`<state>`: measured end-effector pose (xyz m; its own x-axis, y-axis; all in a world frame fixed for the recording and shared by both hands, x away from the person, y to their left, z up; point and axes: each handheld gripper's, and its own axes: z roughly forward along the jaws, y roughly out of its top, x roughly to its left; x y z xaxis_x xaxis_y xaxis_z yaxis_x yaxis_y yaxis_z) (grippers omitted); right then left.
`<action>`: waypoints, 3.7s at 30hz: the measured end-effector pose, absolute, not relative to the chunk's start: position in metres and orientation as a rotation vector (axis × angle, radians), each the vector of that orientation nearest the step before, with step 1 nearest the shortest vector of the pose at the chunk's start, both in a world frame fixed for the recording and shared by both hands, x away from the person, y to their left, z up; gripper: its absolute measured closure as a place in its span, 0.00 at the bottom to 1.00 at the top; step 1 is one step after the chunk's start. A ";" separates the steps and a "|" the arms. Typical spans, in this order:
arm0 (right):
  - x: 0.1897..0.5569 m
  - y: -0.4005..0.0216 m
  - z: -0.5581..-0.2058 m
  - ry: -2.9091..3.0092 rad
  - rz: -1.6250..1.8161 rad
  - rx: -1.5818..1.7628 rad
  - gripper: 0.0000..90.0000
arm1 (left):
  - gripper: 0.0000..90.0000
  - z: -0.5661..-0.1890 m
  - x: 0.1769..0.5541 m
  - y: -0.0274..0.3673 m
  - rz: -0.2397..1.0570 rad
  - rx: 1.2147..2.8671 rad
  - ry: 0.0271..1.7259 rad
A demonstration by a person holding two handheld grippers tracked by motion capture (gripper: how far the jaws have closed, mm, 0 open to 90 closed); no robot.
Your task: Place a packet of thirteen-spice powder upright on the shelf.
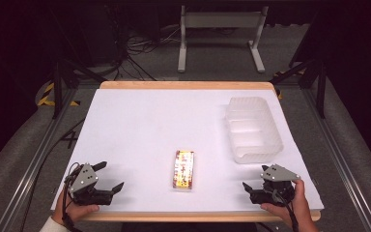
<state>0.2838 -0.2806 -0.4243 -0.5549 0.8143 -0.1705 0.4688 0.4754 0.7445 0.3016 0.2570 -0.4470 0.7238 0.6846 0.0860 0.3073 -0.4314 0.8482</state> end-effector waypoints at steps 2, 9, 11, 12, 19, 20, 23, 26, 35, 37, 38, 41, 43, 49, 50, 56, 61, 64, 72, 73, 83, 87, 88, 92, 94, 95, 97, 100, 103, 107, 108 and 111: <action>0.285 -0.276 -0.424 2.215 0.887 1.071 0.17 | 0.10 -0.447 0.301 0.258 0.536 2.039 0.752; 0.289 -0.265 -0.420 2.232 0.933 1.074 0.19 | 0.10 -0.449 0.294 0.262 0.550 2.040 0.758; 0.292 -0.259 -0.418 2.231 0.936 1.077 0.21 | 0.10 -0.449 0.293 0.264 0.551 2.045 0.757; 0.293 -0.257 -0.417 2.239 0.952 1.074 0.21 | 0.10 -0.449 0.293 0.264 0.550 2.038 0.761; 0.306 -0.226 -0.412 2.263 0.994 1.081 0.22 | 0.10 -0.450 0.288 0.263 0.552 2.062 0.762; 0.309 -0.221 -0.411 2.269 1.002 1.082 0.22 | 0.10 -0.450 0.287 0.263 0.553 2.061 0.762; 0.314 -0.205 -0.411 2.284 1.005 1.081 0.22 | 0.10 -0.450 0.286 0.263 0.549 2.068 0.763; 0.318 -0.190 -0.410 2.304 1.013 1.072 0.22 | 0.10 -0.451 0.286 0.264 0.548 2.075 0.755; 0.346 -0.140 -0.416 2.368 0.950 1.140 0.22 | 0.10 -0.451 0.284 0.264 0.538 2.087 0.739; 0.352 -0.133 -0.415 2.363 0.961 1.169 0.22 | 0.10 -0.451 0.284 0.264 0.536 2.087 0.740; 0.354 -0.131 -0.415 2.359 0.962 1.178 0.21 | 0.10 -0.451 0.284 0.263 0.533 2.088 0.740; 0.367 -0.118 -0.416 2.342 0.974 1.273 0.21 | 0.10 -0.450 0.283 0.262 0.534 2.090 0.729; 0.372 -0.110 -0.418 2.356 0.955 1.317 0.21 | 0.10 -0.451 0.283 0.262 0.528 2.094 0.733; 0.385 -0.091 -0.420 2.374 0.926 1.406 0.21 | 0.10 -0.451 0.283 0.263 0.527 2.098 0.726; 0.388 -0.088 -0.420 2.387 0.913 1.412 0.19 | 0.10 -0.451 0.283 0.263 0.526 2.097 0.725; 0.400 -0.075 -0.424 2.392 0.834 1.492 0.17 | 0.10 -0.451 0.283 0.262 0.525 2.097 0.721; 0.405 -0.066 -0.428 2.377 0.755 1.507 0.18 | 0.10 -0.451 0.283 0.262 0.520 2.104 0.719; 0.406 -0.061 -0.429 2.364 0.729 1.509 0.20 | 0.10 -0.452 0.284 0.262 0.520 2.105 0.718; 0.406 -0.058 -0.428 2.340 0.718 1.523 0.23 | 0.10 -0.452 0.283 0.261 0.516 2.115 0.713; 0.406 -0.057 -0.428 2.340 0.717 1.517 0.23 | 0.10 -0.452 0.283 0.261 0.516 2.117 0.712; 0.399 -0.060 -0.420 2.323 0.771 1.484 0.28 | 0.10 -0.452 0.283 0.261 0.515 2.118 0.712; 0.398 -0.057 -0.425 2.359 0.729 1.483 0.28 | 0.10 -0.453 0.283 0.260 0.508 2.134 0.706; 0.399 -0.057 -0.425 2.361 0.726 1.478 0.27 | 0.10 -0.453 0.283 0.260 0.508 2.134 0.706; 0.401 -0.055 -0.430 2.387 0.704 1.501 0.24 | 0.10 -0.453 0.283 0.261 0.523 2.127 0.713; 0.400 -0.052 -0.431 2.375 0.690 1.487 0.24 | 0.10 -0.452 0.283 0.261 0.521 2.122 0.714; 0.400 -0.052 -0.431 2.375 0.690 1.487 0.24 | 0.10 -0.452 0.283 0.261 0.521 2.122 0.714; 0.398 -0.050 -0.431 2.349 0.676 1.487 0.27 | 0.10 -0.452 0.283 0.261 0.522 2.123 0.712; 0.396 -0.050 -0.429 2.330 0.684 1.477 0.30 | 0.10 -0.452 0.283 0.261 0.523 2.121 0.712; 0.395 -0.052 -0.422 2.327 0.718 1.448 0.31 | 0.10 -0.453 0.283 0.261 0.519 2.123 0.712; 0.390 -0.062 -0.405 2.302 0.810 1.419 0.32 | 0.10 -0.452 0.283 0.261 0.520 2.123 0.713; 0.389 -0.064 -0.401 2.293 0.821 1.409 0.32 | 0.10 -0.452 0.283 0.261 0.520 2.125 0.710; 0.386 -0.069 -0.394 2.267 0.845 1.399 0.33 | 0.10 -0.452 0.283 0.261 0.513 2.116 0.710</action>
<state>0.3861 -0.0686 -0.3936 -0.4541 0.8908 0.0180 0.6854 0.3363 0.6459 0.2831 0.2608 -0.4518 0.7574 0.6435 0.1103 0.3066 -0.4998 0.8101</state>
